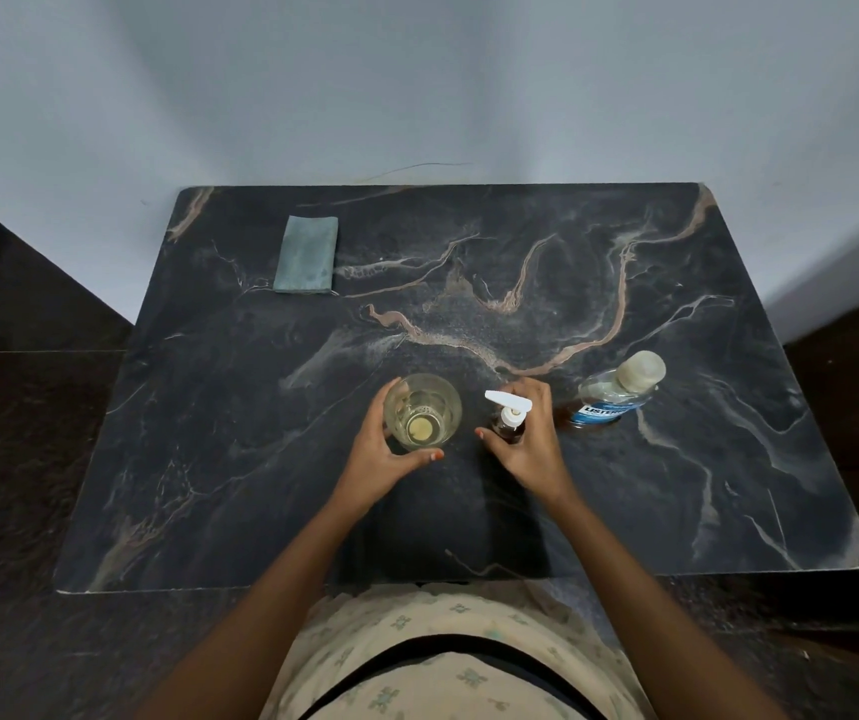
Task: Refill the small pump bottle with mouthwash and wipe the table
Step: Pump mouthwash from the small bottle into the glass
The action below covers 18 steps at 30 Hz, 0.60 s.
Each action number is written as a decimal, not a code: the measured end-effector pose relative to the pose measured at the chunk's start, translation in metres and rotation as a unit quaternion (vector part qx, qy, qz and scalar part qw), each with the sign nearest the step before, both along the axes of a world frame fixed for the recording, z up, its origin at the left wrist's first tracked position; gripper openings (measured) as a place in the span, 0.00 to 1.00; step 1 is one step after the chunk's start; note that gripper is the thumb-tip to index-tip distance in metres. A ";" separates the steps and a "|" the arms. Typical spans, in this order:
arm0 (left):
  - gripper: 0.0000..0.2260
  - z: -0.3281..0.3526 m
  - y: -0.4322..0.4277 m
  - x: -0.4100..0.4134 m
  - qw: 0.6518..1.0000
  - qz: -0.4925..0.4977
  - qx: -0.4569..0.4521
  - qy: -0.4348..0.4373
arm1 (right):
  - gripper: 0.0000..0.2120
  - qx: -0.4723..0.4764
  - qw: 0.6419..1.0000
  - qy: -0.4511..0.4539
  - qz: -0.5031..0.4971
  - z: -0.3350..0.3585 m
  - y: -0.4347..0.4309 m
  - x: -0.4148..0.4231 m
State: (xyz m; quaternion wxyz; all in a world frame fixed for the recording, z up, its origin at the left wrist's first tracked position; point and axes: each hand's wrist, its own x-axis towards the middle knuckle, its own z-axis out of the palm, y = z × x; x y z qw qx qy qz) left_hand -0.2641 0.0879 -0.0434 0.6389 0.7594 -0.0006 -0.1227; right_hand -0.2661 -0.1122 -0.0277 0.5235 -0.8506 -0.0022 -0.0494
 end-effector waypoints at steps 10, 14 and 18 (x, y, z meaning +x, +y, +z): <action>0.49 -0.011 -0.007 -0.011 0.999 0.024 -0.026 0.017 | 0.33 -0.029 0.985 0.051 -0.160 -0.014 0.014 -0.025; 0.50 -0.019 -0.018 -0.012 0.998 0.064 0.002 0.009 | 0.29 0.008 0.976 0.076 -0.202 -0.018 0.022 -0.024; 0.46 -0.021 -0.027 -0.011 0.994 0.107 0.018 -0.001 | 0.28 0.012 0.971 0.088 -0.220 -0.020 0.023 -0.020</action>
